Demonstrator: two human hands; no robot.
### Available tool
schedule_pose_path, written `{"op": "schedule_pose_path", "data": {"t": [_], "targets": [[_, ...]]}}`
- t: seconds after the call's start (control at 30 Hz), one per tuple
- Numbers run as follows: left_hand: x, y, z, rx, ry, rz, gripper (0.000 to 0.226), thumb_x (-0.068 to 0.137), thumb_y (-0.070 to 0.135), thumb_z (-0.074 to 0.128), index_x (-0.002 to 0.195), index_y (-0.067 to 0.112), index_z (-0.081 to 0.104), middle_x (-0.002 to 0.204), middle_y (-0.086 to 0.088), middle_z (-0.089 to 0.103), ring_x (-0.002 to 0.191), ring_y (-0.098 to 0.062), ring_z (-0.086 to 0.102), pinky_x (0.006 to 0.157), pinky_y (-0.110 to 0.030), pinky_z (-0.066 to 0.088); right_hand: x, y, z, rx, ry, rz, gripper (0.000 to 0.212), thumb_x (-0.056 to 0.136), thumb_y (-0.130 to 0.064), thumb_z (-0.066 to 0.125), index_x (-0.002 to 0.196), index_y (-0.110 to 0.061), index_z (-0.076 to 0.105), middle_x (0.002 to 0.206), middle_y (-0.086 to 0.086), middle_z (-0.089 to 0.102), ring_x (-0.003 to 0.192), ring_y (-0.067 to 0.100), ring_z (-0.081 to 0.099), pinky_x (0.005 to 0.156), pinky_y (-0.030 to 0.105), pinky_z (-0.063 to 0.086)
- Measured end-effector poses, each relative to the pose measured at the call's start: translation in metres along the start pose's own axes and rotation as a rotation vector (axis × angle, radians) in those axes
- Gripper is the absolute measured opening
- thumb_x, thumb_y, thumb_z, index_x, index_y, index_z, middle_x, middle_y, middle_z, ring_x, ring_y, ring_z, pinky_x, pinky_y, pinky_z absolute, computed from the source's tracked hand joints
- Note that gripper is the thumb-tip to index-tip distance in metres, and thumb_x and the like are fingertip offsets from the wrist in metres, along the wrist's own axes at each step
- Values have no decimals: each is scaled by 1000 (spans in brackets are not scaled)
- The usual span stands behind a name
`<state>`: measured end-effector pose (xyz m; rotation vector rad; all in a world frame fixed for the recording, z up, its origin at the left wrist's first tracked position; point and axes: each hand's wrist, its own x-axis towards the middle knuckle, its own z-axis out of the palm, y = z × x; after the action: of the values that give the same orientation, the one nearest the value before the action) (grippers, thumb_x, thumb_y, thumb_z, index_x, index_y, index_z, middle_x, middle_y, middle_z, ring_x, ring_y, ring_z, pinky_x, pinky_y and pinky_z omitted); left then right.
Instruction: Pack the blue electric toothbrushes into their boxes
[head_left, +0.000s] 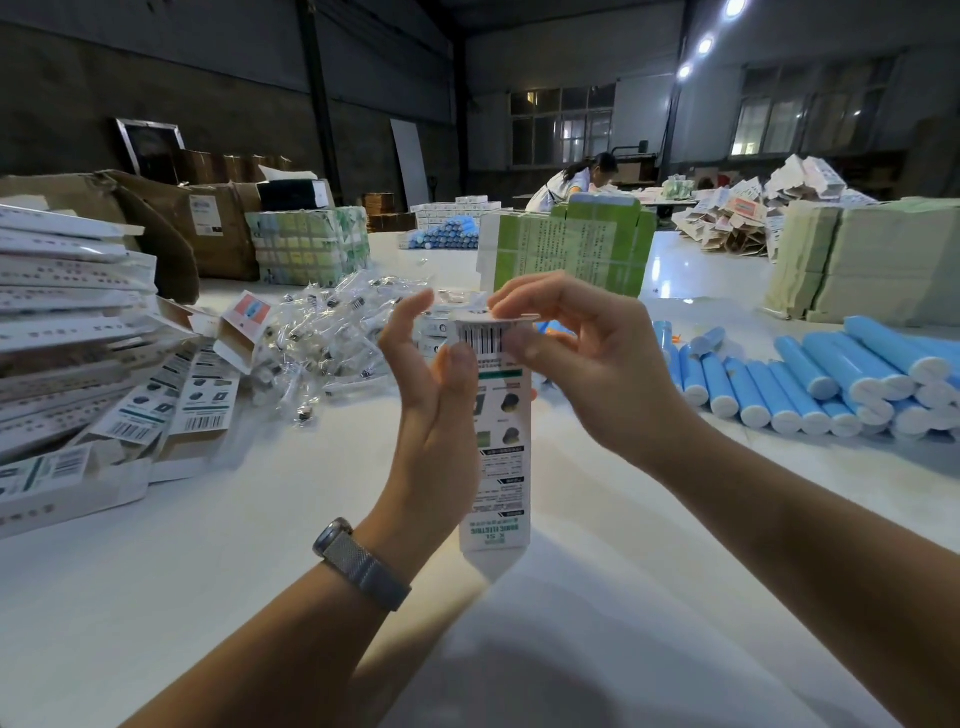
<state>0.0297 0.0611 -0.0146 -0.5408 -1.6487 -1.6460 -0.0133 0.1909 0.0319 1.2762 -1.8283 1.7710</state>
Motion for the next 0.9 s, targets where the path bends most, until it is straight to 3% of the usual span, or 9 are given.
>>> {"op": "schedule_pose_path", "data": {"t": [0.1,0.2,0.27,0.33,0.4,0.53,0.63,0.8,0.9], "targets": [[3,3,1,49,29,-89,35,99,38,37,125,62,35,145,-25,41,129,-49,47,104,-70,38,-2,0,1,-52,-3,-32,17,91,-4,64,94,-20,69,107,4,67,102,18,63,82,37,56],[4,0,0,19,8,-80,36,101,34,39,131,53,40,135,-20,50,110,-55,53,94,-76,40,-3,-1,1,-92,0,-66,18,92,-6,65,100,-22,70,109,3,69,106,14,64,81,30,54],[4,-1,0,-14,1,-54,33,101,30,41,129,47,44,120,-24,56,98,-54,55,90,-74,43,-4,-1,3,-116,0,-83,17,93,-10,64,105,-21,70,111,3,69,108,13,63,84,35,55],[4,-3,-1,-32,-19,-22,29,102,26,41,128,40,44,105,-11,65,88,-40,61,82,-60,53,-3,-2,4,-48,4,-72,18,93,-9,62,105,-20,69,109,5,69,106,12,64,85,39,56],[4,-5,-1,-38,-53,-2,25,103,21,39,126,31,42,101,1,67,87,-27,64,76,-52,55,-1,-4,1,38,4,-35,19,94,-6,61,103,-19,70,105,8,69,98,10,65,76,32,58],[3,-6,-1,25,-64,31,23,104,22,34,126,26,42,106,-8,65,87,-37,67,76,-57,58,2,-2,-3,12,-8,42,18,89,-13,61,103,-23,68,101,2,69,89,21,63,64,36,60],[2,-5,0,57,-58,37,22,104,22,34,125,23,41,104,-13,65,84,-34,67,72,-54,57,1,0,-3,-11,-28,37,18,89,-9,59,100,-19,69,102,2,64,91,20,59,67,29,57],[2,-5,0,50,-59,40,21,104,21,35,124,25,41,102,-11,65,81,-31,66,68,-59,55,2,1,-5,-59,-38,-9,21,90,1,61,94,-18,69,107,12,63,98,33,58,74,38,59],[1,-4,1,76,-71,51,21,105,20,34,124,24,40,104,-14,66,83,-34,69,70,-62,56,2,-1,-5,-28,-25,9,12,88,-8,61,90,-17,70,104,12,63,96,33,57,69,37,57]]}}
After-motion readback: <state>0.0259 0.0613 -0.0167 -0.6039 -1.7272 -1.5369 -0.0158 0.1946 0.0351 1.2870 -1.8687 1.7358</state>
